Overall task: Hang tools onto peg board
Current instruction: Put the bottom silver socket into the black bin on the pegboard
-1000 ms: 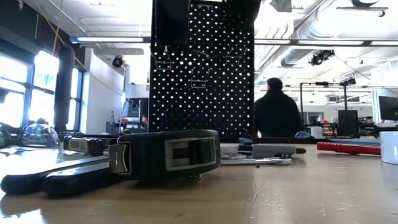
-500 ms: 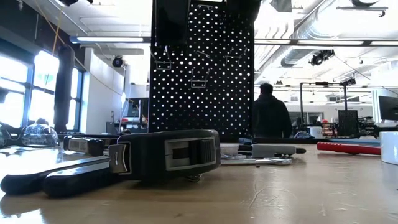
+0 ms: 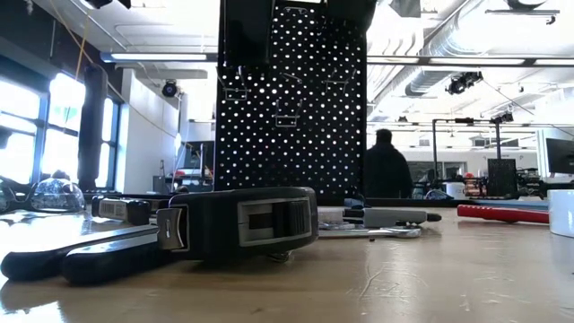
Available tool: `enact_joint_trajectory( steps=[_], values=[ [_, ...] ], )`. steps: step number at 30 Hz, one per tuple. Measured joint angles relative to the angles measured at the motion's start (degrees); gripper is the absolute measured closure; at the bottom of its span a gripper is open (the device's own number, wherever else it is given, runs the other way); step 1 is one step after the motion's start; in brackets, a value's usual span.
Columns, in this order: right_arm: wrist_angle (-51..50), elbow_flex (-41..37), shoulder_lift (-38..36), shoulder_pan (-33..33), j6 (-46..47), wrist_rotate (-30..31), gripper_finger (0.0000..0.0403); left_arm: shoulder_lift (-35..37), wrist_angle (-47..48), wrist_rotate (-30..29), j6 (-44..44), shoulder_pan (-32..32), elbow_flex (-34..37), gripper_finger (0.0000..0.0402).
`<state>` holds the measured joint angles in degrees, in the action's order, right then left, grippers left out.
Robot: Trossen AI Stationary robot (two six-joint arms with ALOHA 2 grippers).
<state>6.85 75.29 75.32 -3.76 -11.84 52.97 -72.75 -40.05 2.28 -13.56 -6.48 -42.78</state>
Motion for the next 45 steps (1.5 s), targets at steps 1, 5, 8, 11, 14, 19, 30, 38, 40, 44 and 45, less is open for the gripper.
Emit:
enact_joint_trajectory(
  steps=[1, 5, 8, 11, 14, 19, 30, 38, 40, 44, 45],
  values=[
    [-1.2, 0.0, 0.0, 0.8, 1.3, 0.0, 0.0291, 0.0, 0.1, 0.0, 0.0, 0.0, 0.0, 0.0209],
    [-4.9, 0.0, 0.0, 3.3, 6.2, -0.3, 0.0291, 0.0, 0.5, 0.0, 0.3, 0.0, 0.0, 0.0209],
    [-6.9, 0.0, 0.0, 4.8, 9.0, -0.3, 0.0291, 0.0, 1.1, 0.0, 0.5, 0.0, 0.0, 0.0209],
    [-8.1, 0.0, 0.0, 5.7, 10.7, -0.3, 0.0291, 0.0, 1.7, 0.0, 0.5, 0.0, 0.0, 0.0209],
    [-9.0, 0.0, 0.3, 6.4, 11.9, -0.4, 0.0291, 0.0, 2.0, 0.0, 0.5, 0.0, 0.0, 0.0209],
    [-11.7, 0.0, 0.9, 7.7, 14.8, -0.9, 0.0291, 0.0, 2.2, 0.1, 0.5, 0.0, 0.0, 0.0209],
    [-14.7, 0.1, 1.2, 9.0, 18.3, -1.5, 0.0291, 0.0, 2.6, 0.1, 0.5, 0.0, 0.0, 0.0209],
    [-15.1, 0.1, 1.2, 9.0, 19.3, -1.2, 0.0277, 0.0, 2.6, 0.1, 0.5, 0.0, 0.0, 0.0209],
    [-15.2, 0.1, 1.2, 9.0, 19.2, -1.0, 0.0276, 0.0, 2.6, 0.1, 0.7, 0.0, 0.0, 0.0209],
    [-15.2, 0.1, 1.2, 9.0, 18.9, -1.1, 0.0277, 0.0, 2.6, 0.1, 0.9, 0.0, 0.0, 0.0209],
    [-15.2, 0.1, 1.2, 9.0, 18.8, -1.1, 0.0276, 0.0, 2.6, 0.1, 0.9, 0.0, 0.0, 0.0209]
  ],
)
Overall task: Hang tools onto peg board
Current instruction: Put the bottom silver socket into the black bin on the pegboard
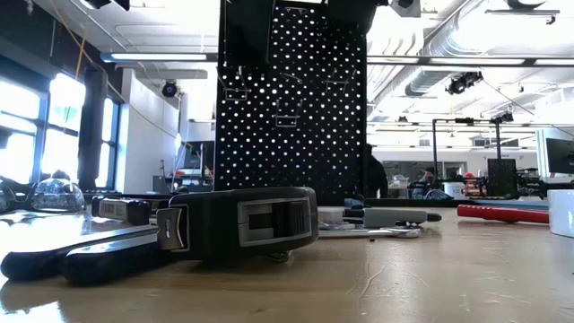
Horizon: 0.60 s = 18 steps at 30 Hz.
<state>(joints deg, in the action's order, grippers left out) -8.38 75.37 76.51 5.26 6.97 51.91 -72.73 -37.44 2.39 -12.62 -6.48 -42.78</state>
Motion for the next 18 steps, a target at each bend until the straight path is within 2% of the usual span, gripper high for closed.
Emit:
enact_joint_trajectory(
  steps=[18],
  values=[
    [0.0, -0.1, 0.0, 0.0, -1.9, -0.5, 0.0274, 0.0, -0.1, 0.0, 0.0, 0.0, 0.0, 0.0209]
  ],
)
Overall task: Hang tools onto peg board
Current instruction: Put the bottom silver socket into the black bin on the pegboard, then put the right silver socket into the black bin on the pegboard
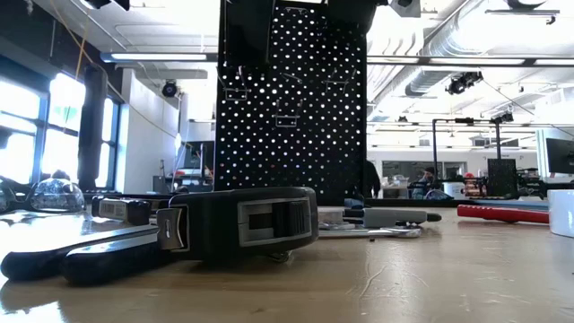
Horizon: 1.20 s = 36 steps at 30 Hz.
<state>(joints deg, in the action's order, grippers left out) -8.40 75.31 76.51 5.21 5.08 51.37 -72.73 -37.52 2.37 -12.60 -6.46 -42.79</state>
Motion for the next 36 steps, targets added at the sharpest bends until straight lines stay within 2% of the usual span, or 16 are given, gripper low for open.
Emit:
enact_joint_trajectory(
  steps=[14, 23, 36],
  values=[
    [0.0, 0.0, 0.0, 0.0, -0.6, -0.2, 0.0273, 0.0, 0.0, 0.0, 0.0, 0.0, 0.0, 0.0209],
    [0.0, 0.0, 0.0, 0.0, -0.2, -0.2, 0.0243, 0.0, 0.0, 0.0, 0.0, 0.0, 0.0, 0.0209],
    [0.0, 0.0, 0.0, 0.0, -0.2, -0.4, 0.024, 0.0, 0.0, 0.0, 0.3, 0.0, 0.0, 0.0209]
  ],
)
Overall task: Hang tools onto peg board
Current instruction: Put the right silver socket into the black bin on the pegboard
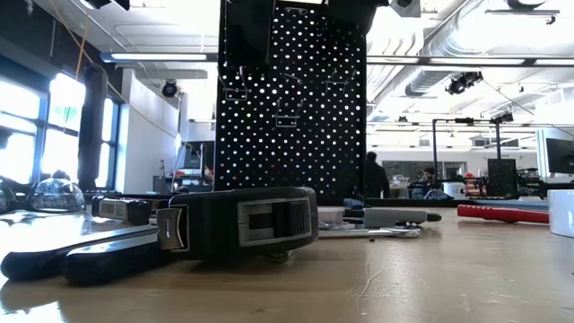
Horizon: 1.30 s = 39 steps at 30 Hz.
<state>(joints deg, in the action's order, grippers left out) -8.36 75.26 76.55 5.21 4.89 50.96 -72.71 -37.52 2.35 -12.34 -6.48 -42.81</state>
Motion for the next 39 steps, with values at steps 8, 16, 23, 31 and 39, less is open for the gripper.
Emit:
enact_joint_trajectory(
  steps=[8, 16, 23, 31, 39],
  values=[
    [0.9, 2.6, 0.0, -2.6, -3.5, -4.5, 0.024, 0.0, 0.4, 0.0, 0.0, 0.0, 0.0, 0.0209],
    [-7.4, 11.3, -0.1, -8.9, -7.7, -4.5, 0.024, 0.2, 2.5, 0.0, -0.3, 0.0, 0.0, 0.0209],
    [-32.8, 17.2, -0.2, -15.1, 3.8, -18.5, 0.024, 3.3, 21.2, 6.4, 0.4, 0.0, -0.1, 0.0209],
    [-40.7, 2.5, 0.5, -22.7, 17.7, -34.1, 0.024, 0.3, 47.5, 15.4, 3.7, -2.5, 0.0, 0.0209],
    [-22.7, -16.5, 0.5, -27.2, 22.6, -35.3, 0.024, -7.8, 50.7, 15.0, 4.2, -5.7, 0.0, 0.0209]
  ],
)
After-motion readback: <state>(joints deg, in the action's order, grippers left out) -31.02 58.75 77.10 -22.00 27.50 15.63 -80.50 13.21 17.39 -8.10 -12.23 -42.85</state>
